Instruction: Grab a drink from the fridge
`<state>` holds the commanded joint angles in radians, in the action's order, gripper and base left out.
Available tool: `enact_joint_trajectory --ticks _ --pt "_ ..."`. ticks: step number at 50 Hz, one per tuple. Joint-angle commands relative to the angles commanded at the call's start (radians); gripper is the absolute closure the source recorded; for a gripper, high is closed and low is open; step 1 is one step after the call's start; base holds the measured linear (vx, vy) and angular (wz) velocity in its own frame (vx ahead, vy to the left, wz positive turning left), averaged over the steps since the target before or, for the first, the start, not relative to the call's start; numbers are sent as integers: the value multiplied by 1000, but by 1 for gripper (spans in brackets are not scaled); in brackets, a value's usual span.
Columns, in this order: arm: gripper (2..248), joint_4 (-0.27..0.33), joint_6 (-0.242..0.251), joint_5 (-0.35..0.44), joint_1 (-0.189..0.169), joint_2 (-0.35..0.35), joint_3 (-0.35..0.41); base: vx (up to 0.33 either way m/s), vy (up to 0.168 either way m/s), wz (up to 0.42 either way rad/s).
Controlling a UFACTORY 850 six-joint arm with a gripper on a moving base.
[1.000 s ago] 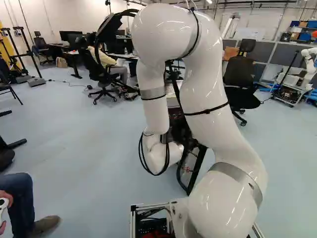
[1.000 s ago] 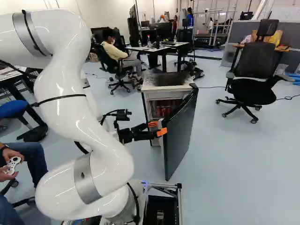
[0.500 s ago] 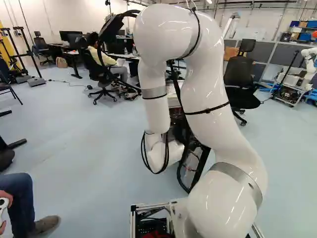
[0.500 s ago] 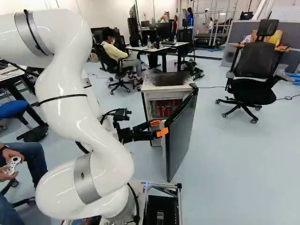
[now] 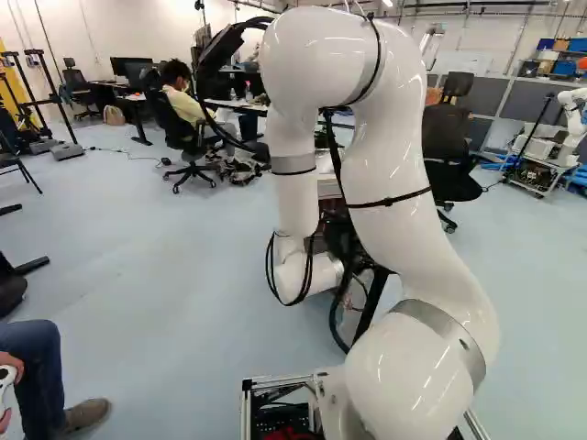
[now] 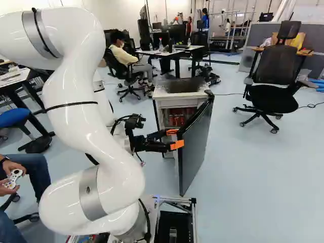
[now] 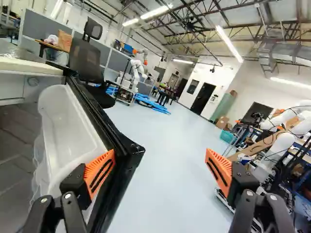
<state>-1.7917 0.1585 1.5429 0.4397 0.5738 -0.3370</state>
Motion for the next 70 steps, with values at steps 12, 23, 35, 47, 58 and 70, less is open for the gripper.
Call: enact_joint_trajectory --ticks 12,23,35,47,58,70 --pt "3 0 0 0 -73 -5 -40 0 0 0" --pt "3 -2 0 0 -164 -6 -90 0 0 0" --pt "3 -13 0 0 -264 -1 -150 0 0 0" --pt "3 -25 0 -1 -358 8 -213 0 0 0" --pt "3 -37 0 -19 -440 19 -273 0 0 0" --pt "3 -49 0 -43 -522 35 -338 0 0 0"
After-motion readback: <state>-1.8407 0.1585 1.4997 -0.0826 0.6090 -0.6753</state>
